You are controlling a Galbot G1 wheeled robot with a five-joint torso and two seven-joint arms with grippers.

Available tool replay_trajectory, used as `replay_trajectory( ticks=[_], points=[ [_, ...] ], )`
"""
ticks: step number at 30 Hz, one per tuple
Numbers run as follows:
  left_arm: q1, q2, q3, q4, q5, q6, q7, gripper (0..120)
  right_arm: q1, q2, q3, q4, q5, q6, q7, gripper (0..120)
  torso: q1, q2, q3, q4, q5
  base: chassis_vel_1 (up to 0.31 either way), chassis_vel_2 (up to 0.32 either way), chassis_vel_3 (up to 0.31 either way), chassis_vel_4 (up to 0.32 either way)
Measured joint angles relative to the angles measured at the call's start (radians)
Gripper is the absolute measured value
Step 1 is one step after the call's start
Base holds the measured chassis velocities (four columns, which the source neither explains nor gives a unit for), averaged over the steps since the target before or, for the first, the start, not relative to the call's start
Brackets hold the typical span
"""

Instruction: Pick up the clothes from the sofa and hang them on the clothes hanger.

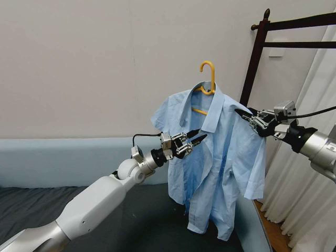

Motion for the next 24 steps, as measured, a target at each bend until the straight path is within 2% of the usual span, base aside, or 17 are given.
replay_trajectory(
  ticks=[1,3,7,12,21,24],
  points=[
    [0.001,0.0,-0.002,-0.002,0.0,0.0,-0.001,2,-0.001,-0.001,0.001,0.0,0.0,0.002,0.0,8,0.0,0.0,0.0,-0.0001,0.0,0.0,0.0,0.0,0.0],
    [0.001,0.0,-0.004,-0.002,0.001,0.0,-0.004,0,-0.001,-0.002,0.002,0.0,0.0,0.003,0.0,8,0.0,0.0,0.0,-0.0001,0.0,0.0,0.0,0.0,0.0],
    [-0.011,-0.002,-0.019,-0.001,0.009,-0.01,-0.047,0,-0.001,-0.003,0.003,-0.002,-0.002,0.007,0.001,8,0.0,0.0,0.0,0.0001,-0.0001,0.0,0.0,0.0,0.0],
    [-0.057,-0.014,-0.054,0.04,0.064,-0.039,-0.119,0,0.011,-0.003,0.002,-0.01,-0.006,0.007,-0.001,8,0.0,0.0,0.0,0.0,0.0001,0.0,0.0,0.0,0.0],
    [-0.069,-0.042,-0.068,0.057,0.119,-0.061,-0.205,0,0.021,-0.01,0.0,-0.001,0.08,0.0,-0.027,8,0.0,0.0,0.0,-0.0001,0.0001,0.0,0.0,0.0,0.0],
    [-0.047,-0.05,-0.057,0.06,0.157,-0.062,-0.235,0,0.018,-0.017,0.005,0.01,0.151,-0.004,-0.013,8,0.0,0.0,0.0,0.0,0.0001,0.0,0.0,0.0,0.0]
  ],
)
